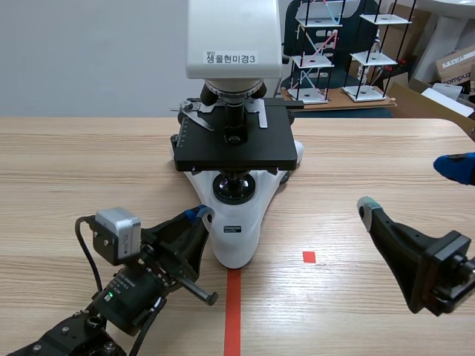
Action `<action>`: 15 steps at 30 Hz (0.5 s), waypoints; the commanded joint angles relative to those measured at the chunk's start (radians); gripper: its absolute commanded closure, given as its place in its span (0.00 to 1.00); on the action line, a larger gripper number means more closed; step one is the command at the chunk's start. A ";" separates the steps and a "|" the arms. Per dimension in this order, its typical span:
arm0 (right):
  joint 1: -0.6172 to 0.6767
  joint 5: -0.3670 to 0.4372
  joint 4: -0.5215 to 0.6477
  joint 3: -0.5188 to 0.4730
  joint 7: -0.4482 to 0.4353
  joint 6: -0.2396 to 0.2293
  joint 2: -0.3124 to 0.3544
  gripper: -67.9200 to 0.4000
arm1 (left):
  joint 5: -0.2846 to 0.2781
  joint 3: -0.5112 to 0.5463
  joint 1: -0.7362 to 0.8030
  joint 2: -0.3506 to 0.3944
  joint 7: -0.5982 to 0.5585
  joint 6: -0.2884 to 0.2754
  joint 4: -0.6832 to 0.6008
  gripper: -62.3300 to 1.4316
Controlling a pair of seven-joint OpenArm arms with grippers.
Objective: Return to the home posture
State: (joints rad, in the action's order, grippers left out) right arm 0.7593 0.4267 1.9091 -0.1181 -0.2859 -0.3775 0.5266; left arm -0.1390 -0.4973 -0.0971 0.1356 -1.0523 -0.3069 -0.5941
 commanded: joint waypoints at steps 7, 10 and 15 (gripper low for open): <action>-0.009 0.003 0.010 -0.004 -0.014 0.004 0.008 0.00 | -0.006 0.002 -0.005 -0.005 -0.085 -0.001 -0.015 0.91; -0.009 0.003 0.010 -0.004 -0.014 0.004 0.008 0.00 | -0.006 0.002 -0.005 -0.005 -0.085 -0.001 -0.015 0.91; -0.009 0.003 0.010 -0.004 -0.014 0.004 0.008 0.00 | -0.006 0.002 -0.004 -0.005 -0.085 -0.001 -0.015 0.91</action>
State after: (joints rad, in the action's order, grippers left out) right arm 0.7597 0.4267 1.9091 -0.1181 -0.2859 -0.3775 0.5266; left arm -0.1390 -0.4969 -0.0975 0.1356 -1.1229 -0.3069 -0.5941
